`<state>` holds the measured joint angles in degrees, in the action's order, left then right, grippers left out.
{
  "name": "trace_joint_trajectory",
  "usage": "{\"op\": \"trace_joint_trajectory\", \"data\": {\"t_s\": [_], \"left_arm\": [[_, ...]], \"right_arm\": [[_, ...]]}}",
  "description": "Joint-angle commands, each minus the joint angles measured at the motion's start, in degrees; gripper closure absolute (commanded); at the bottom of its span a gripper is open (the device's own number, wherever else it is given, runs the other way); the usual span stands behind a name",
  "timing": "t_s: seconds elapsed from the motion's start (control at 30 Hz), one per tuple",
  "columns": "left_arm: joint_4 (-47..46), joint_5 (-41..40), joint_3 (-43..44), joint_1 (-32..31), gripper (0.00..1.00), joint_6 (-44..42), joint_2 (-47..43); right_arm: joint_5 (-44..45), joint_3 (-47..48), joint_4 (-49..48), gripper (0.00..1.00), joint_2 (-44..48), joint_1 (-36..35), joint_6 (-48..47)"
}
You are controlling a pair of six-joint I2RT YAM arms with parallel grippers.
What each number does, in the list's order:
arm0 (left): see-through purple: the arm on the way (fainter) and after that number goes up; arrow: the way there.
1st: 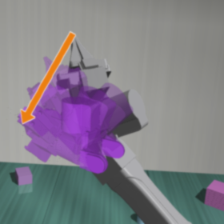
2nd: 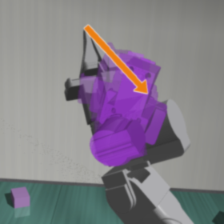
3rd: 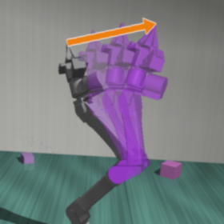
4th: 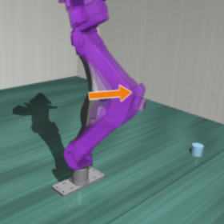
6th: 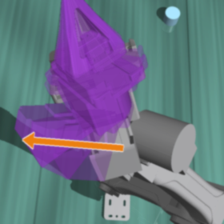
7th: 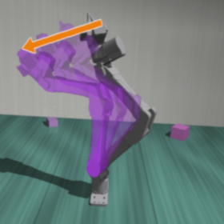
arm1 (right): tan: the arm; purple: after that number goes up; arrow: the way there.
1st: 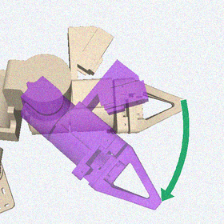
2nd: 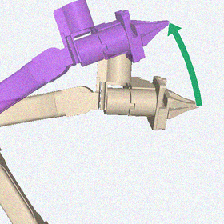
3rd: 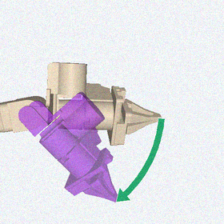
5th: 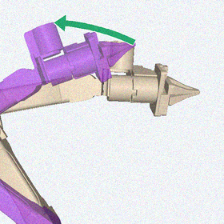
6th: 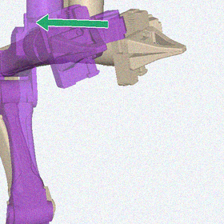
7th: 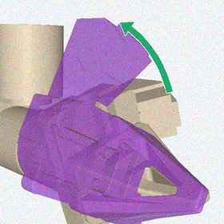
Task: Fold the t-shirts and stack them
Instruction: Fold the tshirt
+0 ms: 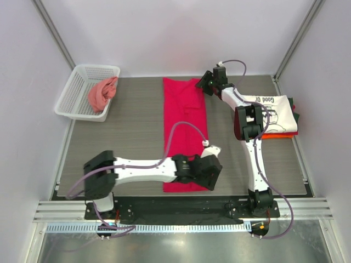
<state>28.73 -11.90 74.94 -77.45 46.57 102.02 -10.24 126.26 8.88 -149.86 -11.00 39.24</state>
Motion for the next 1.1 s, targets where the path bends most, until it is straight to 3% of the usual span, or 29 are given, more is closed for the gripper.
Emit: {"op": "trace_joint_trajectory", "data": {"t_s": [0.0, 0.13, 0.3, 0.4, 0.53, 0.77, 0.93, 1.07], "left_arm": [[-4.64, -0.93, -8.27, 3.17, 0.31, 2.03, -11.55], [-5.27, -3.12, -17.6, 6.33, 0.15, 4.14, -23.33], [-1.76, -5.15, -28.16, 12.75, 0.07, 6.43, -39.94], [-1.75, -3.22, -35.28, 17.06, 0.09, 7.92, -48.19], [-1.66, -1.64, -41.0, 17.95, 0.14, 9.77, -53.06], [-5.43, 4.51, -47.86, 18.21, 0.21, 13.19, -54.03], [-10.8, 7.24, -52.78, 18.3, 0.33, 15.92, -54.64], [-12.47, 8.82, -53.23, 18.21, 0.38, 16.54, -52.45]], "right_arm": [[5.89, -4.69, 4.39, 0.41, 5.96, -0.24, -4.34], [12.93, -18.63, 2.55, 0.28, 18.26, -1.65, -6.81], [14.37, -32.54, 3.5, 0.25, 32.95, -3.4, -6.73], [14.89, -43.08, 7.28, 0.34, 42.41, -4.9, -6.46], [15.86, -62.91, 10.35, 0.42, 57.25, -9.29, -4.8], [15.78, -86.84, 19.49, 0.42, 81.25, -17.29, 2.32], [14.81, -94.26, 29.33, 0.52, 95.0, -23.88, 8.39], [8.77, -99.69, 30.4, 0.55, 101.43, -27.57, 12.34]]}}
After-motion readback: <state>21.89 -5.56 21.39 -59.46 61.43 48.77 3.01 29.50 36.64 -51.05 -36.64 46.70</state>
